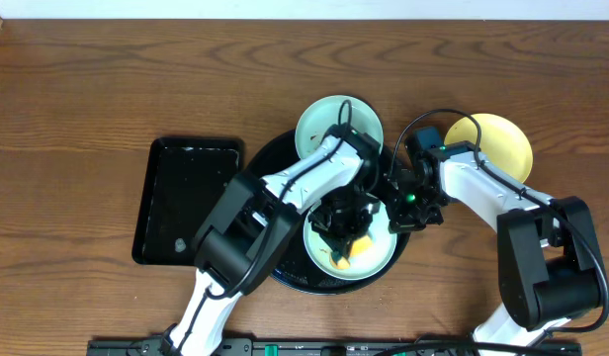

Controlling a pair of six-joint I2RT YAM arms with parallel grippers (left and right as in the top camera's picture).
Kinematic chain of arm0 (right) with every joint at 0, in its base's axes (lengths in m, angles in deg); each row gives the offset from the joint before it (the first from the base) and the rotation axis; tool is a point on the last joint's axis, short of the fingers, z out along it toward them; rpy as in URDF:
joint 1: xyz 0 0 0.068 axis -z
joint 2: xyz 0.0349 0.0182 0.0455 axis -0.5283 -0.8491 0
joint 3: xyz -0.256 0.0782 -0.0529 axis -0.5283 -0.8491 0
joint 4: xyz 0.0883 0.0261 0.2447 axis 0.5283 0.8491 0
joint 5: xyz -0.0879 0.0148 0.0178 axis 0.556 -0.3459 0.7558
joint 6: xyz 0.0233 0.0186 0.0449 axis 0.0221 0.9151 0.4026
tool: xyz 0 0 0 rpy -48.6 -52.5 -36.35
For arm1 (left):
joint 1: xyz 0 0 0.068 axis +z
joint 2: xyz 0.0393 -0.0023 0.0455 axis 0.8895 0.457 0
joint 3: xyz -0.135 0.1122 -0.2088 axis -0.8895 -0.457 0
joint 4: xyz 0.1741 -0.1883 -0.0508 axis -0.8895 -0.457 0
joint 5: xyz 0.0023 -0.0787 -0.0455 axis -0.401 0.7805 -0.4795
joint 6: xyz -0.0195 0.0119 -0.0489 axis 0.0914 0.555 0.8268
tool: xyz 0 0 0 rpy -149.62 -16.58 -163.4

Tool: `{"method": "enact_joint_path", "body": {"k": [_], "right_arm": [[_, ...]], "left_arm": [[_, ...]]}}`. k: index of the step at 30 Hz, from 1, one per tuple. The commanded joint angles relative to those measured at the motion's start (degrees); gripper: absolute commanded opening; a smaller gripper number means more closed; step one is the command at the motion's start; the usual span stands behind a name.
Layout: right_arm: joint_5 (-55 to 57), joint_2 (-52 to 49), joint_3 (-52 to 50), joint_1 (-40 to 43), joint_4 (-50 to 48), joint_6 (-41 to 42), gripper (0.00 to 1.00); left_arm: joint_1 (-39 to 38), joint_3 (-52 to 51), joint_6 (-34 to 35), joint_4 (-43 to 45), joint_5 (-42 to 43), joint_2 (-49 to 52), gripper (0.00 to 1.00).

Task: Clean dirty plates on tray and stack at the side
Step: 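Keep scrubbing the lower pale blue plate while the right gripper holds its rim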

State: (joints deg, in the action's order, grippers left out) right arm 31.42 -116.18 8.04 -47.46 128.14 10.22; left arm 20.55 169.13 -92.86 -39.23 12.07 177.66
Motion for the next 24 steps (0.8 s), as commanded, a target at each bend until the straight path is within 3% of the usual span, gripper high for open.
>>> {"method": "enact_joint_path", "body": {"k": [1,9,16,24], "right_arm": [[2.21,-0.66,-0.39,-0.11,0.42,-0.57,0.01],[2.23,-0.66,-0.39,-0.22,0.24,-0.72,0.01],[2.38,-0.66,-0.39,-0.22,0.26,-0.72,0.01],[2.4,-0.66,-0.39,-0.22,0.37,-0.7,0.01]], "left_arm": [[0.63,-1.46,1.01,-0.09,-3.96,0.87,0.07],[5.14,-1.81,1.55,1.73,-6.64,3.63,0.07],[5.2,-1.81,0.74,-2.56,-8.52,8.87,0.07],[5.79,-1.57,9.46,-3.41,-28.89,8.9,0.07]]}}
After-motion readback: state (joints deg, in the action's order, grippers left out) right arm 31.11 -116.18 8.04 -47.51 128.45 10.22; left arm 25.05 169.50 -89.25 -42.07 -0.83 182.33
